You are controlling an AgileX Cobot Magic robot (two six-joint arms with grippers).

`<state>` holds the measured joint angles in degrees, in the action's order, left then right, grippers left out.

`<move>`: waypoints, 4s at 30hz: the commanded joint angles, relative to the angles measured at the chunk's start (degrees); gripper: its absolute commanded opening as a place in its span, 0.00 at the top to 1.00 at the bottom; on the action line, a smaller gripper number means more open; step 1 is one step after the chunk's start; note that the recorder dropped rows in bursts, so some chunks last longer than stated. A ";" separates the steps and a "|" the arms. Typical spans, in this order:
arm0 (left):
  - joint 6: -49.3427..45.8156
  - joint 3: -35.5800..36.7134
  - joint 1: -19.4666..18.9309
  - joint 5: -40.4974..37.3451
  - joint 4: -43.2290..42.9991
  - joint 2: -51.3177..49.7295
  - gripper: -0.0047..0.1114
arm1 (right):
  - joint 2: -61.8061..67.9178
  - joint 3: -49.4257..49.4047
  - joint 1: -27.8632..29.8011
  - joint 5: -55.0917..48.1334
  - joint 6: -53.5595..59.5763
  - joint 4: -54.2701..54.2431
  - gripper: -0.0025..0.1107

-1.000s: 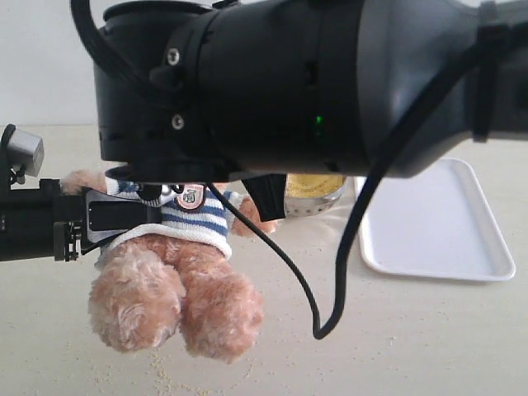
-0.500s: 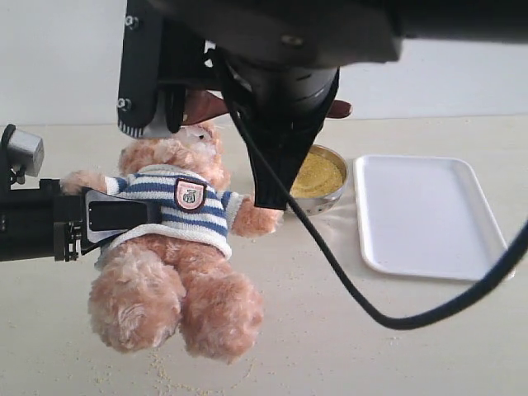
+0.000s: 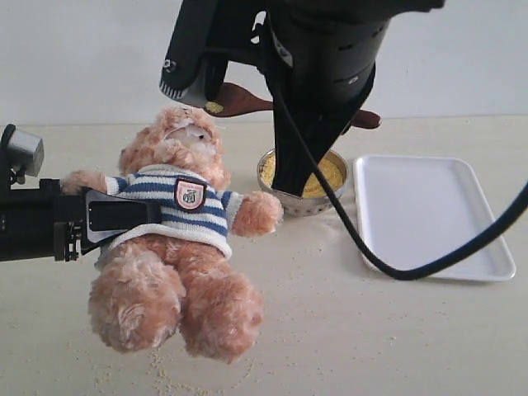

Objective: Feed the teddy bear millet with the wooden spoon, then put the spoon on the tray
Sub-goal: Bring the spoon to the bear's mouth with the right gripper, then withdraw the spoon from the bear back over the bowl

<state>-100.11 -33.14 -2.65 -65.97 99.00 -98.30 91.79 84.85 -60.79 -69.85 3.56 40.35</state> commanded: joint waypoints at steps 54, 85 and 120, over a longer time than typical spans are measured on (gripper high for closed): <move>0.19 -0.19 -0.15 -1.99 0.95 0.18 0.92 | 14.73 -0.17 -5.09 2.18 -1.59 26.10 0.98; 0.19 -0.19 -0.15 -1.99 0.95 0.18 0.92 | 12.17 -11.62 -7.17 1.38 -6.75 40.42 0.98; 0.19 -0.19 -0.15 -3.01 0.95 0.18 0.92 | -2.04 -8.68 11.12 9.40 -7.71 6.71 0.98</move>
<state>-100.11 -33.14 -2.69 -66.45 98.95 -98.30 90.04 74.05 -53.36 -61.25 -9.13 55.57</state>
